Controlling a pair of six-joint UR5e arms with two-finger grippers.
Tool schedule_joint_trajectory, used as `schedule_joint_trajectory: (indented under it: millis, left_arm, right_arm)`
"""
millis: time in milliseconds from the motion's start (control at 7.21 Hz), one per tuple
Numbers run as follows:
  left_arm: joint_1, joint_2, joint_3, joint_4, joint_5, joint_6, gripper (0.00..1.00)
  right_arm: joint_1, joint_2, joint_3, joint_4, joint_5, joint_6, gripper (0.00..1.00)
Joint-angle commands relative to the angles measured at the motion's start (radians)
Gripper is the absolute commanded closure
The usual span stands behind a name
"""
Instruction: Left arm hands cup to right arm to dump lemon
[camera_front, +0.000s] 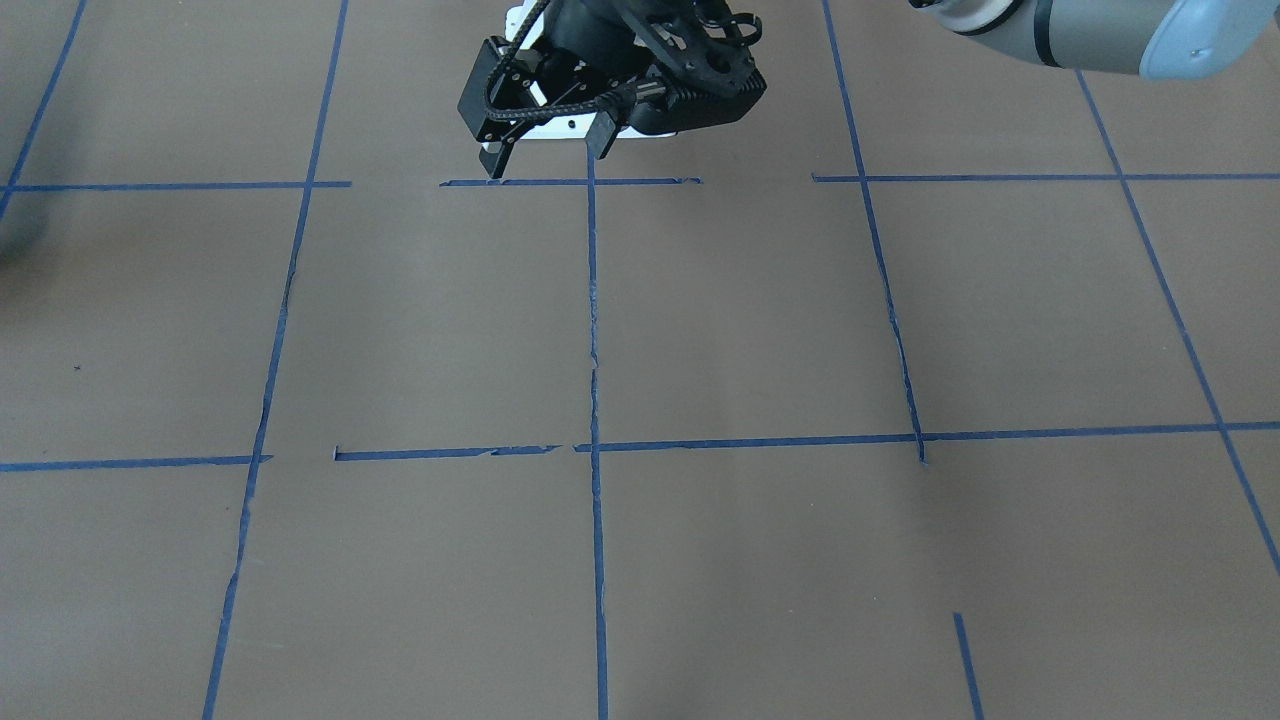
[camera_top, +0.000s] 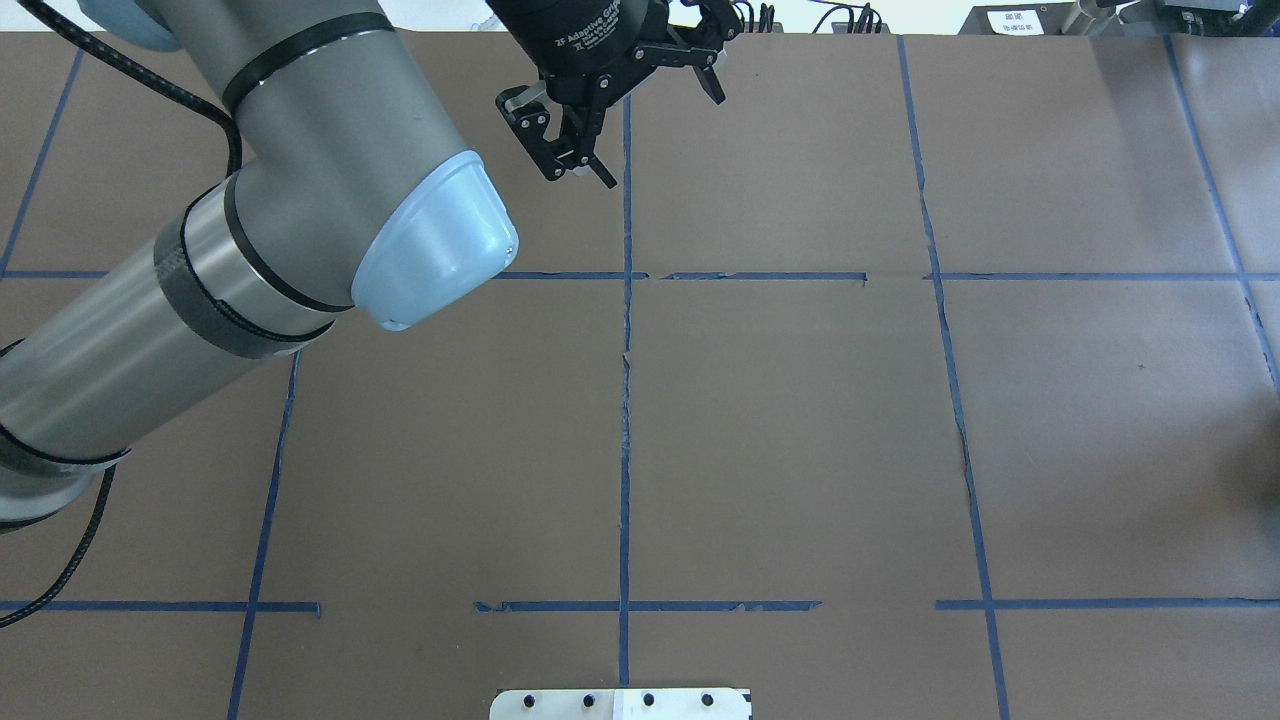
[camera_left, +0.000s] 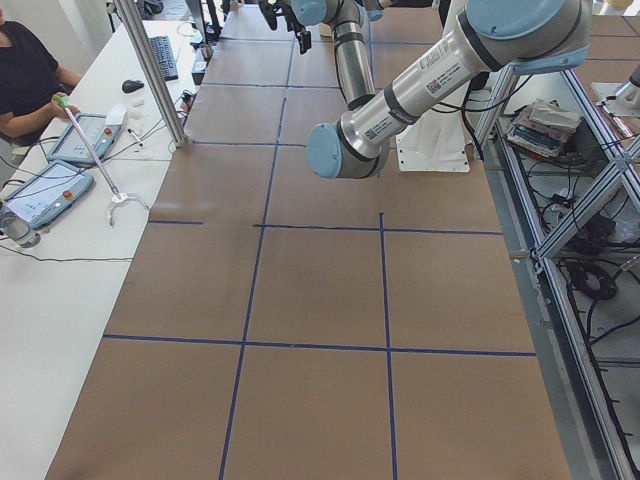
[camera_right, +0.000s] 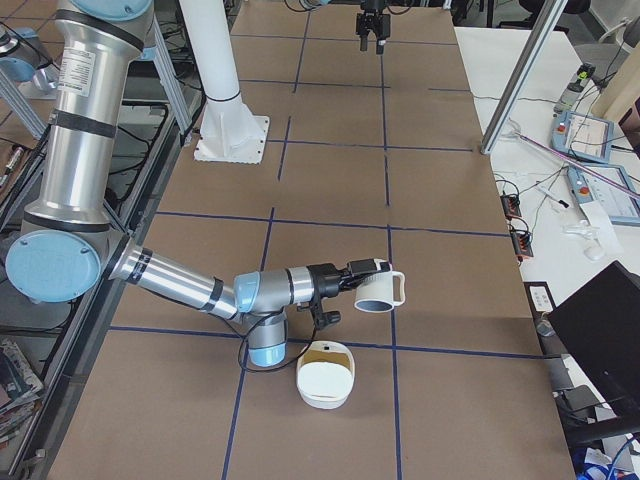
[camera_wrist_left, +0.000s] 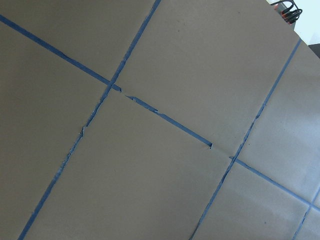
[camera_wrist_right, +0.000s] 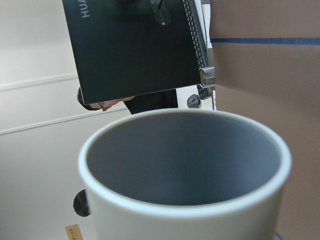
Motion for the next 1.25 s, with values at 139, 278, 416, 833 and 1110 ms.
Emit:
schedule_joint_trajectory:
  millis: [139, 278, 416, 833, 1110]
  left_arm:
    - [0.0, 0.0, 0.013, -0.003, 0.025, 0.002, 0.0]
    - [0.001, -0.001, 0.028, -0.004, 0.03, 0.01, 0.0]
    - [0.002, -0.006, 0.047, -0.006, 0.039, 0.033, 0.0]
    - [0.003, -0.088, 0.19, -0.004, 0.041, 0.097, 0.0]
    - [0.003, -0.104, 0.235, -0.001, 0.039, 0.177, 0.0]
  right_arm:
    - [-0.051, 0.115, 0.159, -0.311, -0.006, -0.273, 0.83]
    - [-0.095, 0.15, 0.175, -0.344, -0.009, -0.412, 0.82]
    - [-0.137, 0.188, 0.198, -0.42, -0.011, -0.592, 0.82]
    - [-0.24, 0.291, 0.291, -0.637, -0.055, -1.063, 0.77]
    - [-0.444, 0.391, 0.293, -0.761, -0.351, -1.256, 0.75]
